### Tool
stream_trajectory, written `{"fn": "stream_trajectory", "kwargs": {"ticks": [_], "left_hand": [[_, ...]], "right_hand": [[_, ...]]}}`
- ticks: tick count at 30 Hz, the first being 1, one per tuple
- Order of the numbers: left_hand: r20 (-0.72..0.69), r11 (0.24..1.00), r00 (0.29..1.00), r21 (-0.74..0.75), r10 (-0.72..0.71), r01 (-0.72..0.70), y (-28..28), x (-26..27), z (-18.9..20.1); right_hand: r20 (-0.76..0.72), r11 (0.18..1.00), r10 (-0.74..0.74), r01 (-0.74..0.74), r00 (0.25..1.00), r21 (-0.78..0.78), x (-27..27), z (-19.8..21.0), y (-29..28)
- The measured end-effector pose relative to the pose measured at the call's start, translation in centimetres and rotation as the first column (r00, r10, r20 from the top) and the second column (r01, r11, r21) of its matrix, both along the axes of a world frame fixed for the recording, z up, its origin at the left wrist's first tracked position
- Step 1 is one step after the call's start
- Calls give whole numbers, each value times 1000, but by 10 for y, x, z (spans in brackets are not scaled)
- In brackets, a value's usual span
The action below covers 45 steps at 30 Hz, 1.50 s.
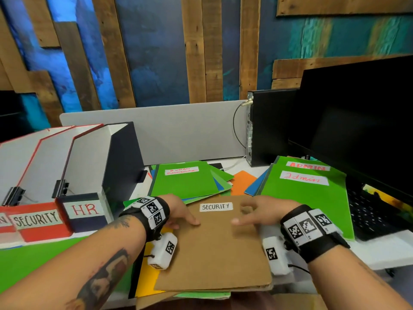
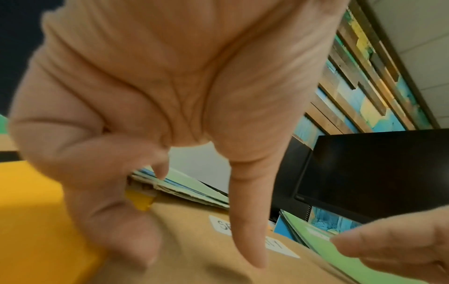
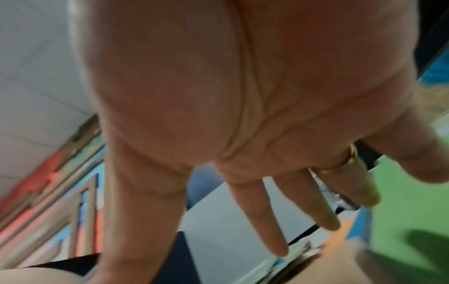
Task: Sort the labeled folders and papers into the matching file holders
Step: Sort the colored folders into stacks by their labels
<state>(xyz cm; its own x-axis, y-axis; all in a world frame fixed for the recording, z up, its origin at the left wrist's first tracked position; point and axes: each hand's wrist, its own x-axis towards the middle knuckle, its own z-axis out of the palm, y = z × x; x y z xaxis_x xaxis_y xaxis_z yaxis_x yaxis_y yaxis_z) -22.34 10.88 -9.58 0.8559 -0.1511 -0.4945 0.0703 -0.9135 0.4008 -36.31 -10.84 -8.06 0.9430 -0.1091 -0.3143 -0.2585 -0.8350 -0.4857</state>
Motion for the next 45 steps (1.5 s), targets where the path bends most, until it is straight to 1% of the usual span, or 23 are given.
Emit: {"fn": "stream_trajectory", "kwargs": {"ticks": [1, 4, 7, 9, 11, 13, 15, 17, 19, 20, 22, 24, 25, 27, 28, 29, 30, 31, 33, 36, 42, 43, 45], "left_hand": [[-22, 1000, 999, 11, -24, 24, 1, -1, 0], [-178, 998, 982, -13, -57, 55, 4, 1, 0], [-389, 986, 908, -117, -158, 121, 3, -5, 0], [-446, 960, 854, -196, -267, 198, 3, -12, 0], [-390, 931, 861, -292, -327, 220, 1, -18, 2], [-275, 882, 899, -423, -341, 206, -2, -20, 10], [-181, 806, 930, -567, -321, 168, -4, -21, 25], [-144, 720, 947, -684, -288, 115, -3, -20, 42], [-145, 667, 946, -740, -291, 92, 2, -21, 58], [-149, 662, 944, -744, -294, 89, 5, -21, 63], [-128, 699, 957, -708, -260, 95, 10, -20, 66], [-78, 800, 983, -593, -169, 90, 16, -15, 59], [-41, 867, 992, -492, -119, 84, 20, -14, 54], [84, 982, 990, -146, -111, 123, 33, -7, 40], [143, 986, 976, 56, -163, 156, 40, -4, 32], [190, 959, 958, 229, -213, 168, 46, -4, 25], [226, 929, 944, 336, -241, 157, 51, -5, 18], [240, 917, 942, 377, -233, 131, 56, -5, 11], [250, 927, 949, 364, -190, 90, 63, -2, -4], [214, 967, 971, 250, -103, 47, 74, 4, -17], [226, 984, 973, 176, -49, 8, 93, -4, -5], [206, 989, 978, 147, -21, -10, 96, -5, -4], [107, 996, 990, -1, 89, -89, 101, 0, -6]], "right_hand": [[10, 998, 57, -58, 998, 38, 1, 2, 10], [-16, 986, 168, -168, 986, -14, 9, -3, 37], [-30, 959, 282, -282, 959, -21, 11, -4, 65], [13, 952, 302, -301, 953, -55, 15, -6, 77], [98, 958, 273, -261, 957, -119, 20, -8, 83], [162, 971, 212, -189, 964, -147, 26, -7, 84], [206, 992, 118, -105, 971, -74, 28, -1, 85], [302, 998, 2, -20, 953, 56, 27, 11, 88], [404, 986, -97, 32, 910, 164, 30, 21, 86], [438, 979, -140, 59, 888, 193, 33, 23, 84], [451, 980, -165, 94, 877, 175, 39, 23, 80], [413, 981, -170, 113, 895, 159, 44, 18, 78], [396, 981, -166, 112, 903, 157, 47, 14, 78], [371, 984, -141, 90, 918, 152, 51, 8, 80], [371, 985, -135, 84, 919, 150, 54, 5, 81], [370, 985, -131, 79, 920, 150, 55, 4, 82], [371, 985, -128, 74, 920, 155, 58, 2, 83], [369, 985, -124, 68, 921, 161, 60, 0, 85], [358, 982, -117, 54, 926, 181, 65, -3, 88], [356, 984, -90, 27, 930, 178, 71, -4, 96], [365, 984, -20, -47, 931, 172, 77, -5, 114], [361, 984, -3, -61, 932, 165, 78, -5, 117], [354, 984, 27, -88, 935, 157, 80, -5, 123]]}}
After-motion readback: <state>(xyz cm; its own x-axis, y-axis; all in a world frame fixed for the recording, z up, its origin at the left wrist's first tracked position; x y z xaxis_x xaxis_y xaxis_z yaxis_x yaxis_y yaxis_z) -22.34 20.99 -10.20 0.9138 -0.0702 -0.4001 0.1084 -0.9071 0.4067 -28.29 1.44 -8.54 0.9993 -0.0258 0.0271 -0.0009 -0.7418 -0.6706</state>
